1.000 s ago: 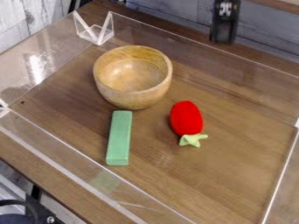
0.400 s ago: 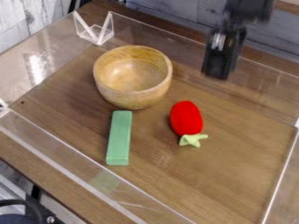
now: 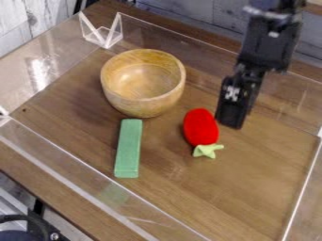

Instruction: Move the red object to the right side of the table

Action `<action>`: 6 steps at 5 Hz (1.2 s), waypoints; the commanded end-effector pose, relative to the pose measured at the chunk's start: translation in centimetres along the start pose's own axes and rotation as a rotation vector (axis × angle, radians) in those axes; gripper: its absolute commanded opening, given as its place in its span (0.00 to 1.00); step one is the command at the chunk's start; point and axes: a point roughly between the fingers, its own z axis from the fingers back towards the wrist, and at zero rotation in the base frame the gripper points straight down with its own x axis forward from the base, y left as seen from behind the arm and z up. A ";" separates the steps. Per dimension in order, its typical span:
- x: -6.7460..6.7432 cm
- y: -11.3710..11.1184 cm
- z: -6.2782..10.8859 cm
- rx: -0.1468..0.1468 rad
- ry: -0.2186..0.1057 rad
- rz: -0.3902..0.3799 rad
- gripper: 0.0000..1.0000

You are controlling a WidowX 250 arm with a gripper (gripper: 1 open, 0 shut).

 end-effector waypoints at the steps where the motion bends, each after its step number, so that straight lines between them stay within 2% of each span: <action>1: -0.3 -0.5 0.5 0.073 -0.027 -0.008 1.00; 2: -0.1 -0.7 1.4 0.087 -0.032 0.040 0.00; 3: -0.1 -0.9 0.6 0.087 -0.034 0.060 0.00; 4: -0.3 -1.0 -0.9 0.086 -0.039 0.075 1.00; 5: -0.3 -1.1 -1.7 0.091 -0.039 0.095 1.00; 6: 1.3 -0.9 -1.2 0.097 -0.033 0.116 0.00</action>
